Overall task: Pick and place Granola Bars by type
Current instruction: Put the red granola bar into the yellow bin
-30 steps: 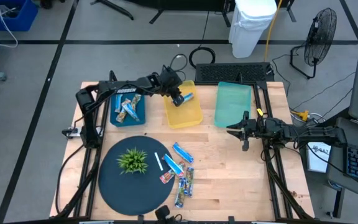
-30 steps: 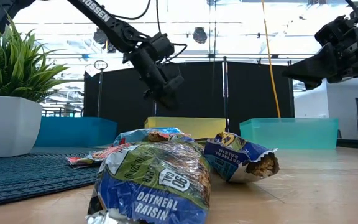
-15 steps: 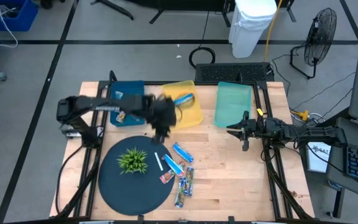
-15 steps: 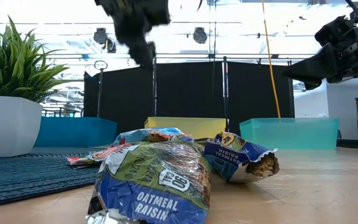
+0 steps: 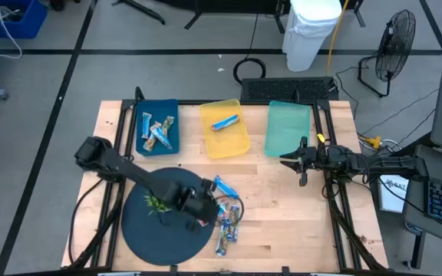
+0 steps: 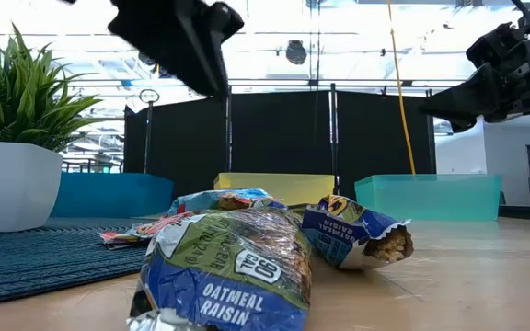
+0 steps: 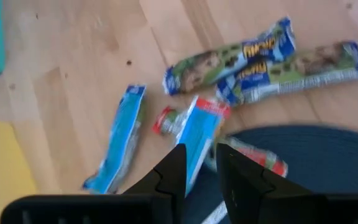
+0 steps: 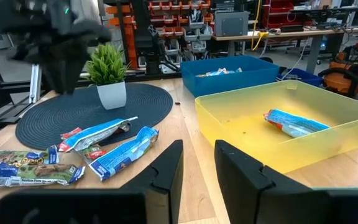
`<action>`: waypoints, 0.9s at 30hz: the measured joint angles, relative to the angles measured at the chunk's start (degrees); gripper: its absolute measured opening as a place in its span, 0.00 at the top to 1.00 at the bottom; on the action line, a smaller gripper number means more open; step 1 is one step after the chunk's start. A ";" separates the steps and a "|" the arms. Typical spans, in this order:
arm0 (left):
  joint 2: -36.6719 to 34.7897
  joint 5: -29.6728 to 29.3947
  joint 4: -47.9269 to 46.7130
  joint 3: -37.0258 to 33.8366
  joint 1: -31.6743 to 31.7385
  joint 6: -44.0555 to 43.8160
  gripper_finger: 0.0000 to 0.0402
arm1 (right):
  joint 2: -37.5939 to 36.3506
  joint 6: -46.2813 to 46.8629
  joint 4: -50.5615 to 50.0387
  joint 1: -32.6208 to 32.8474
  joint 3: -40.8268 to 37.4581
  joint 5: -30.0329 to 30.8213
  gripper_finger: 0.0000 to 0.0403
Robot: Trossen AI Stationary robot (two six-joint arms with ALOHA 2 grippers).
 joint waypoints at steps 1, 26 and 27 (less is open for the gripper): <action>1.13 -0.91 0.42 0.01 -0.83 -1.29 0.77 | -0.01 0.00 0.06 0.00 0.00 0.06 0.79; 18.04 -33.01 -3.17 -0.01 -11.25 6.08 0.77 | -0.02 0.00 0.70 0.00 -0.01 0.04 0.79; 18.04 -32.21 -2.84 -0.01 -11.07 6.05 0.76 | -0.02 0.00 0.66 0.00 -0.01 0.04 0.79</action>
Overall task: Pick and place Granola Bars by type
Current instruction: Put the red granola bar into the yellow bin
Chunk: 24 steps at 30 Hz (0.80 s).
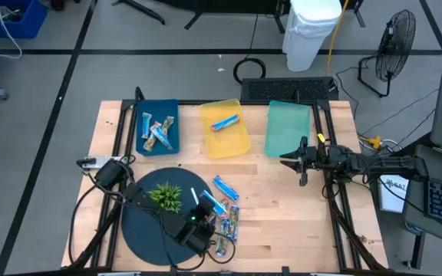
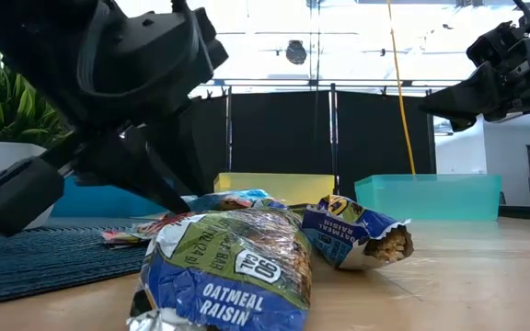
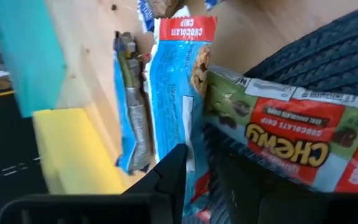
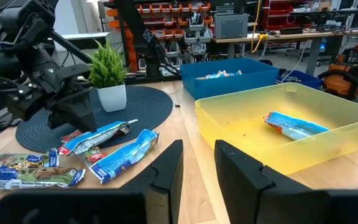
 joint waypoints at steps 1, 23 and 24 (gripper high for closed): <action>0.00 0.51 0.32 0.00 0.21 0.00 0.75 | 0.00 0.00 0.00 -0.01 0.01 -0.01 0.79; 0.00 2.40 2.08 0.00 4.72 -4.01 0.53 | 0.00 0.00 0.03 0.00 0.01 -0.03 0.79; 0.00 2.37 1.88 0.00 4.65 -2.80 0.56 | 0.00 0.00 0.01 -0.01 -0.01 -0.02 0.79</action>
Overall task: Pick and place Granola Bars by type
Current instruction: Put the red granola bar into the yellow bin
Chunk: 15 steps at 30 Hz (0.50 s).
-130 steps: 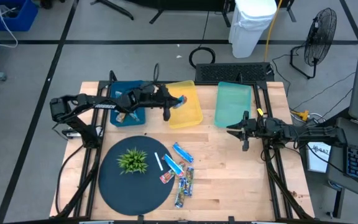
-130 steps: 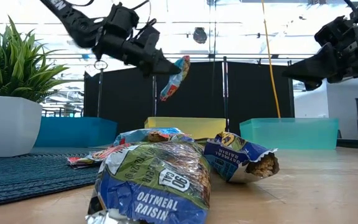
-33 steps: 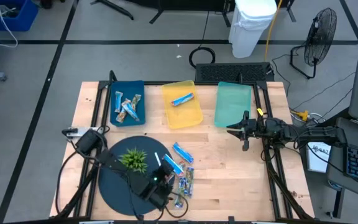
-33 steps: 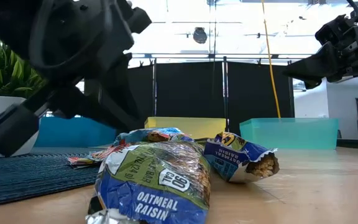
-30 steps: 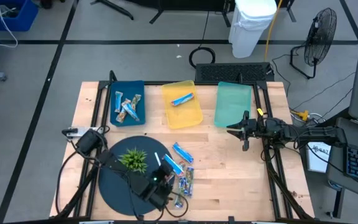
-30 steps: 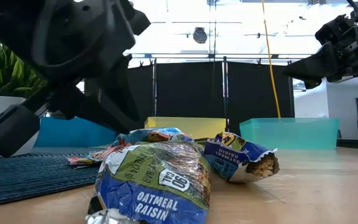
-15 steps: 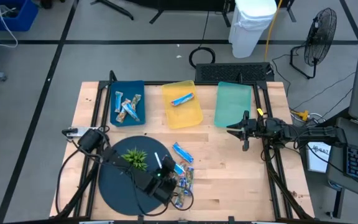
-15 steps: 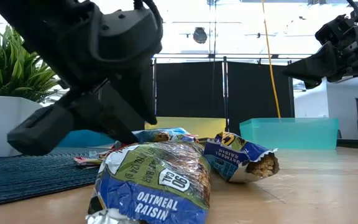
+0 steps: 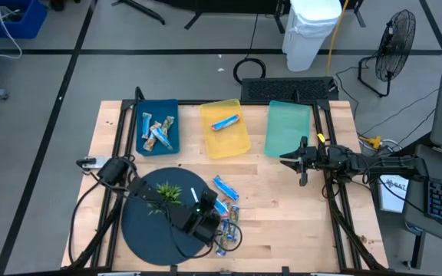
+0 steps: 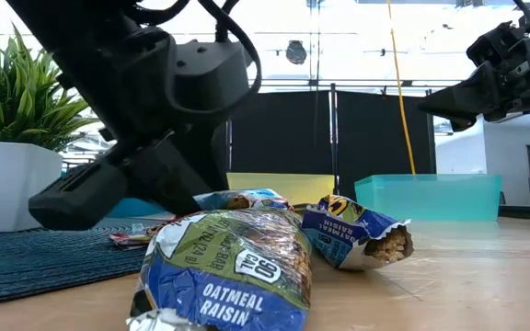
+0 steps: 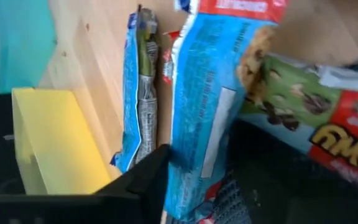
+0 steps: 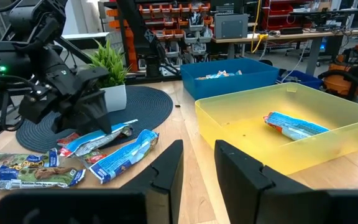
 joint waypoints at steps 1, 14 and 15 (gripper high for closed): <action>0.00 -0.09 -0.19 0.00 -0.21 1.23 0.60 | 0.00 0.00 0.00 0.01 0.01 -0.02 0.79; -3.36 -5.77 -3.03 0.94 -1.55 5.92 0.94 | 0.00 0.00 0.02 0.01 0.01 -0.02 0.79; -4.24 -7.48 -3.35 1.35 -1.55 5.98 0.93 | 0.00 0.00 0.00 0.01 0.01 -0.02 0.79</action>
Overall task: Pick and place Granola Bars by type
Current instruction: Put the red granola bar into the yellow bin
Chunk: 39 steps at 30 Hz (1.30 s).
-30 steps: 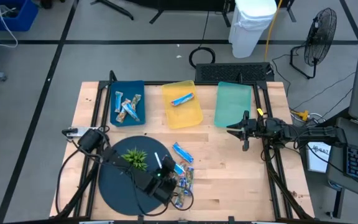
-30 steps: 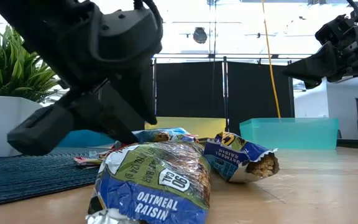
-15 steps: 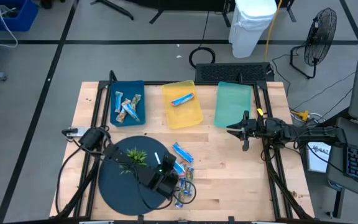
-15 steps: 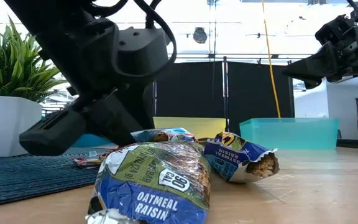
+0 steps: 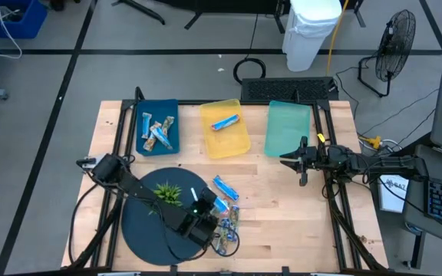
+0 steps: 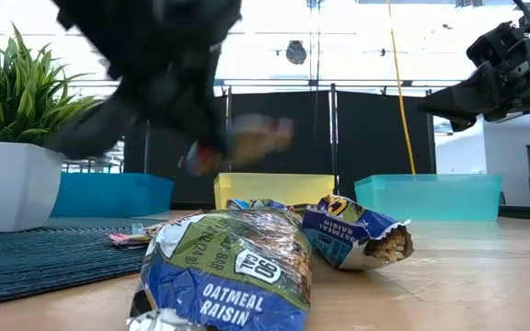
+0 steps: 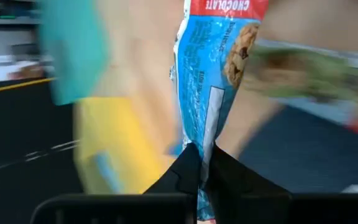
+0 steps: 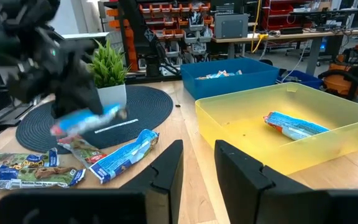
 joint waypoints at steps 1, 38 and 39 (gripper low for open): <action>-0.96 -1.94 -0.20 0.51 0.00 0.09 0.93 | 0.00 0.00 0.02 0.00 0.00 0.00 0.79; -27.46 23.76 0.73 4.16 56.77 -17.45 0.96 | 0.00 0.00 0.02 -0.02 -0.02 -0.01 0.79; -26.72 29.72 1.25 4.16 58.16 -17.92 0.97 | 0.00 0.00 0.00 -0.02 0.00 0.00 0.79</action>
